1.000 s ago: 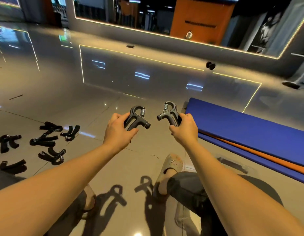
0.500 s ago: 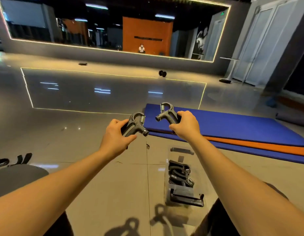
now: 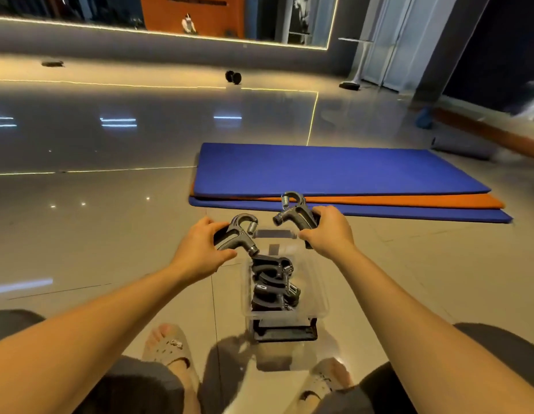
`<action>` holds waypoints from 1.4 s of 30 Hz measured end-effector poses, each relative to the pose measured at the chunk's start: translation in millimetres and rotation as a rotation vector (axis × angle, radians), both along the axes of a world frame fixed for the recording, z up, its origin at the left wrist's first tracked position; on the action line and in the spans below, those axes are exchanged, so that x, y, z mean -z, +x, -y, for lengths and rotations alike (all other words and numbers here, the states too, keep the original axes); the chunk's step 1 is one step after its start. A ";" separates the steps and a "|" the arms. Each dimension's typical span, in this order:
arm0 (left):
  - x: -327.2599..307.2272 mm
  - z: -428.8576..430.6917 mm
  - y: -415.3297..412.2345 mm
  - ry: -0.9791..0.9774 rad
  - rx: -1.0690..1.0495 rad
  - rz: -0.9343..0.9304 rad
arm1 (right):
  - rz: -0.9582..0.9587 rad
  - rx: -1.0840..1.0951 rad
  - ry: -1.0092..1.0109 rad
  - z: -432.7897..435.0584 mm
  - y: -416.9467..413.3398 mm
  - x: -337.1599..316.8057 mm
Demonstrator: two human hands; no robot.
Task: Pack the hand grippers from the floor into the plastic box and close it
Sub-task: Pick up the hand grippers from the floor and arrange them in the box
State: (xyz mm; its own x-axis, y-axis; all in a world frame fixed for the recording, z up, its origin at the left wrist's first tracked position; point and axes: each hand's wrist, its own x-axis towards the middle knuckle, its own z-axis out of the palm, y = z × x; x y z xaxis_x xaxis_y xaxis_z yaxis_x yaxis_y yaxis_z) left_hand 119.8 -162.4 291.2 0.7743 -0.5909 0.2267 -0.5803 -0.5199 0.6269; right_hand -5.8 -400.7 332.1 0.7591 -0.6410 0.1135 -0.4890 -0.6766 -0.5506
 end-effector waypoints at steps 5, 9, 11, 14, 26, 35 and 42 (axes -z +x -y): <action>19.0 51.7 29.7 0.073 0.069 -0.017 | -0.083 0.104 0.049 43.7 3.9 18.5; 52.5 91.8 59.7 0.160 0.123 -0.046 | -0.096 0.149 0.027 83.3 14.0 36.7; 69.6 111.1 74.9 0.203 0.156 -0.045 | -0.134 0.161 0.023 101.6 15.8 50.9; 96.1 140.7 90.5 0.302 0.157 0.028 | -0.200 0.156 0.032 124.0 21.8 68.8; 201.2 210.6 104.7 0.412 0.187 -0.042 | -0.308 0.044 -0.012 174.8 88.3 111.5; 236.6 223.8 115.1 0.481 0.092 -0.188 | -0.313 0.012 0.003 193.0 106.1 135.0; 243.6 230.3 108.4 0.481 0.101 -0.109 | -0.314 -0.011 0.022 197.5 110.0 144.8</action>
State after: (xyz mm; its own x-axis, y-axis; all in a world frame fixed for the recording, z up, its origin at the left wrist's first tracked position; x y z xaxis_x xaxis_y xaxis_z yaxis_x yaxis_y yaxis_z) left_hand 228.3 -392.7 47.6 0.7117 -0.6818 -0.1691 -0.5871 -0.7095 0.3898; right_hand 104.2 -598.3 187.4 0.7620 -0.6319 -0.1416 -0.6299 -0.6725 -0.3886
